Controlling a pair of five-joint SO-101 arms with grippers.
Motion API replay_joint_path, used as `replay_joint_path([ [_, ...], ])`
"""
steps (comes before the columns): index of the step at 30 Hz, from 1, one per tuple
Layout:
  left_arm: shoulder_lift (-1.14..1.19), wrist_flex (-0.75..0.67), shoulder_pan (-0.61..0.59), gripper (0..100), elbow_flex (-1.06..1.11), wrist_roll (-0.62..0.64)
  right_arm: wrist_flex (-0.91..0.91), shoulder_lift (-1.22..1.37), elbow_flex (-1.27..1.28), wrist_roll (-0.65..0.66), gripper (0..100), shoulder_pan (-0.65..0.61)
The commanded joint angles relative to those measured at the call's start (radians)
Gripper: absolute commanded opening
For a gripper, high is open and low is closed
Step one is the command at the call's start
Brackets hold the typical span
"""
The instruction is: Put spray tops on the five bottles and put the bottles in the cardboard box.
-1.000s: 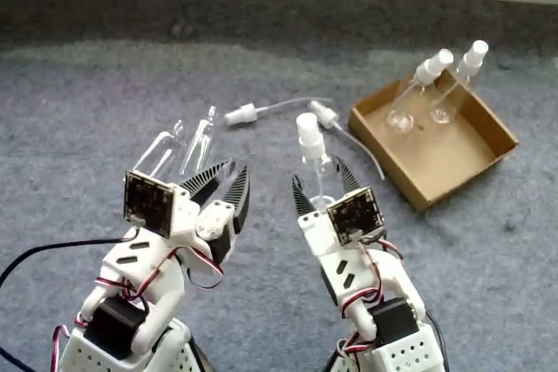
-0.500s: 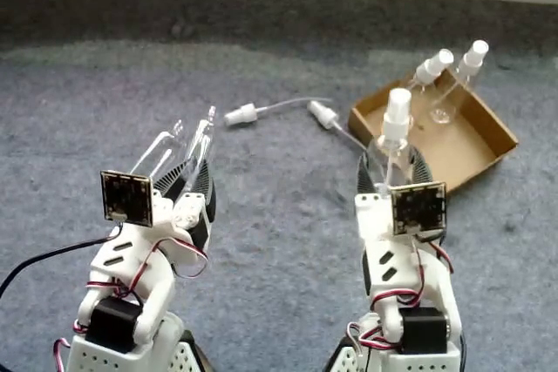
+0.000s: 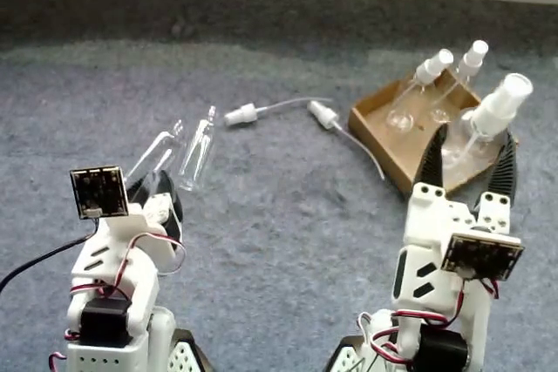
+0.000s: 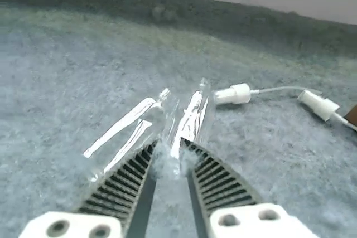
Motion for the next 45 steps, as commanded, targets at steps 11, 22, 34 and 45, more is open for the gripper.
replay_joint_path([
  [11,-0.012,0.141,-0.019,1,0.091,-0.011,-0.349,0.397,-0.008,0.006,12.7,0.091],
  [22,-0.012,0.032,-0.018,1,0.156,-0.011,-0.685,0.717,0.024,0.005,12.7,0.13],
  [34,-0.012,0.038,-0.016,1,0.156,-0.011,-0.852,0.928,0.033,0.005,12.7,0.122],
  [45,-0.012,0.034,0.205,1,0.186,-0.011,-0.541,0.926,-0.094,-0.114,12.7,0.038],
])
